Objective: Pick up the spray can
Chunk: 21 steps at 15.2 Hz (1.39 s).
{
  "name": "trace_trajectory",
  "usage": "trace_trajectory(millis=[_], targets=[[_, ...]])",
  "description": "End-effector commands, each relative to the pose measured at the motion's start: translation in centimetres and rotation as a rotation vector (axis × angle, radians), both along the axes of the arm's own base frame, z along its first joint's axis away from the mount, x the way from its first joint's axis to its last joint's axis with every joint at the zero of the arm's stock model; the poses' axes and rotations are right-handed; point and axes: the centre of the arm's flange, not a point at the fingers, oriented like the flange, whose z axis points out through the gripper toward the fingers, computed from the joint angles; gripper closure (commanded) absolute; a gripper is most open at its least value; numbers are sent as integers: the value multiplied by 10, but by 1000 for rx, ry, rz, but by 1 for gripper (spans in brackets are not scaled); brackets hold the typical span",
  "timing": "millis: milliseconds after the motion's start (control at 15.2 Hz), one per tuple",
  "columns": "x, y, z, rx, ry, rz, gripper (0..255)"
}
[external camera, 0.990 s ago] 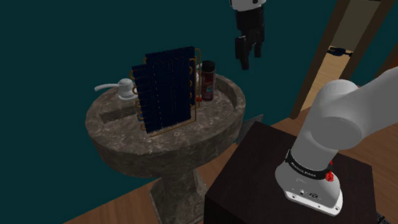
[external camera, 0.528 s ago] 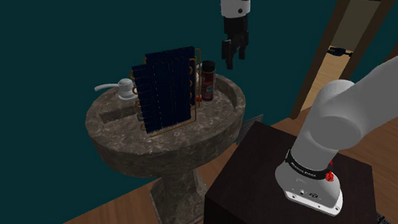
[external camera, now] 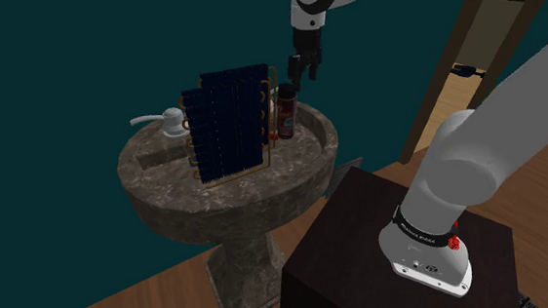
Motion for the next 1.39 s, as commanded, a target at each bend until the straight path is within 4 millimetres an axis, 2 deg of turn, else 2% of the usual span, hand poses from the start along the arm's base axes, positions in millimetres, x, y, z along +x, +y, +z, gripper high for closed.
trace_trajectory(millis=[0, 198, 264, 726, 858, 924, 1320], targets=[[20, -13, -7, 8, -28, 5, 0], [48, -33, -17, 22, -66, 12, 0], [51, -34, -17, 23, -70, 12, 0], [51, -34, -57, 23, -70, 12, 0], [51, -34, -57, 23, -70, 12, 0], [51, -34, -57, 23, -70, 12, 255], [50, -34, -57, 23, -70, 12, 255]])
